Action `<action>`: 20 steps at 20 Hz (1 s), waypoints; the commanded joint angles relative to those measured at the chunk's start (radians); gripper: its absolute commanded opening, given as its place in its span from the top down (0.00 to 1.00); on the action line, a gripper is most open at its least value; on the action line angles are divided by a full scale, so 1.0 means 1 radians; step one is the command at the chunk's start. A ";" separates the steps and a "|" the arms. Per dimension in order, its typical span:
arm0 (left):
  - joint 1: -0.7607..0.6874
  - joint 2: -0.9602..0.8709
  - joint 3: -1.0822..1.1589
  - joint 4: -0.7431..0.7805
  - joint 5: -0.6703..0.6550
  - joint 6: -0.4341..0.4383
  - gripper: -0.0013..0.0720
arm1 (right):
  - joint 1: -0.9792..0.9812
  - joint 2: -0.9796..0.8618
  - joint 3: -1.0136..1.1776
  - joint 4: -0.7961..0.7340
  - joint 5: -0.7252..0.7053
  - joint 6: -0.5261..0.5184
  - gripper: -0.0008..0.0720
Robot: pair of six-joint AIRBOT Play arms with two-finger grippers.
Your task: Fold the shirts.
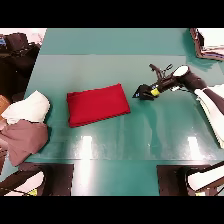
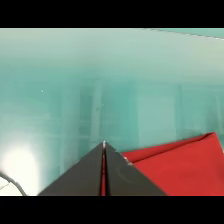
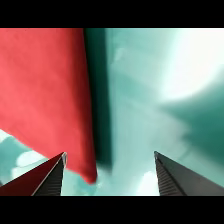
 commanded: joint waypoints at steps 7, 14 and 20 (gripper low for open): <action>-0.001 0.001 0.000 -0.011 -0.033 0.000 0.95 | 0.229 -0.271 0.269 0.172 0.011 -0.010 0.27; -0.071 0.001 0.000 -0.052 -0.072 0.000 0.96 | 0.213 -0.237 0.431 0.162 -0.051 -0.020 0.97; -0.277 0.001 0.000 -0.052 -0.031 -0.001 0.96 | -0.177 0.072 0.358 -0.101 -0.058 0.066 0.97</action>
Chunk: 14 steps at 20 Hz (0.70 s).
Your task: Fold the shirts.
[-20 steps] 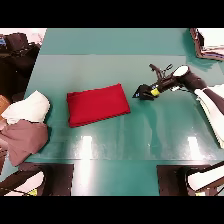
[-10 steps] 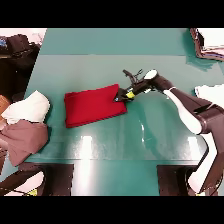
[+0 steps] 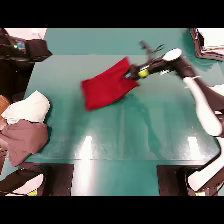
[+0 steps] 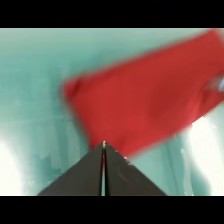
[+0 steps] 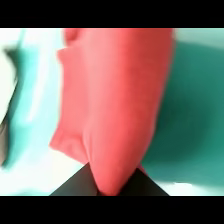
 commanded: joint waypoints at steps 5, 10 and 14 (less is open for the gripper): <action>-0.179 0.000 0.000 -0.002 0.135 -0.005 0.95 | -0.574 0.296 -0.098 -0.228 0.007 0.047 0.97; -0.204 0.000 0.000 -0.011 0.179 -0.008 0.96 | -0.826 0.304 -0.151 -0.225 0.038 0.047 0.97; -0.204 0.000 0.000 -0.011 0.179 -0.008 0.95 | -0.888 0.305 -0.068 -0.220 0.076 0.047 0.97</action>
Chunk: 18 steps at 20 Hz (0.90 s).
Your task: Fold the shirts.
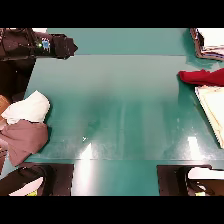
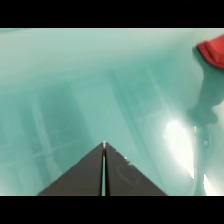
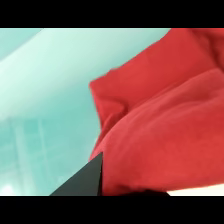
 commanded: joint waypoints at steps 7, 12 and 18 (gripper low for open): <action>-0.005 0.001 0.000 0.003 0.003 0.000 0.96 | -0.143 0.032 0.253 -0.013 0.231 0.002 0.97; -0.005 0.001 0.000 0.005 0.003 0.007 0.95 | -0.220 0.119 0.200 -0.162 0.303 0.036 0.96; -0.005 0.001 0.000 0.005 -0.007 0.008 0.95 | -0.340 0.298 -0.174 -0.370 0.328 0.036 0.78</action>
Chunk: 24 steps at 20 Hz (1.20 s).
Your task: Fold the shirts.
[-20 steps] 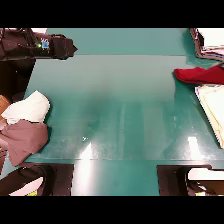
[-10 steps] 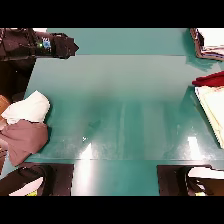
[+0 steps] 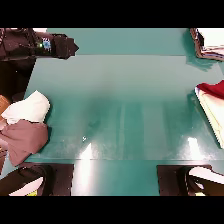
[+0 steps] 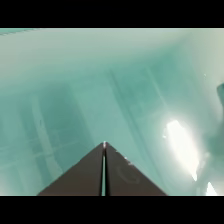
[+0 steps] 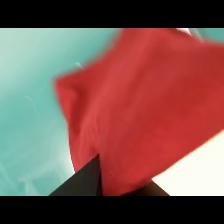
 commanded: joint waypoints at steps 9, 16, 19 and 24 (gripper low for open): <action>0.000 0.001 0.000 0.000 -0.005 0.027 0.95 | -0.081 0.205 -0.210 0.257 -0.051 0.021 0.13; 0.000 0.001 0.000 -0.001 0.027 0.027 0.95 | 0.538 0.204 -0.065 0.298 -0.163 0.017 0.36; 0.000 0.001 0.000 -0.001 0.026 0.027 0.95 | 0.745 0.204 -0.035 0.217 -0.200 0.015 0.96; 0.000 0.001 0.000 -0.001 0.026 0.027 0.95 | 0.895 0.204 -0.028 0.101 -0.201 0.008 0.96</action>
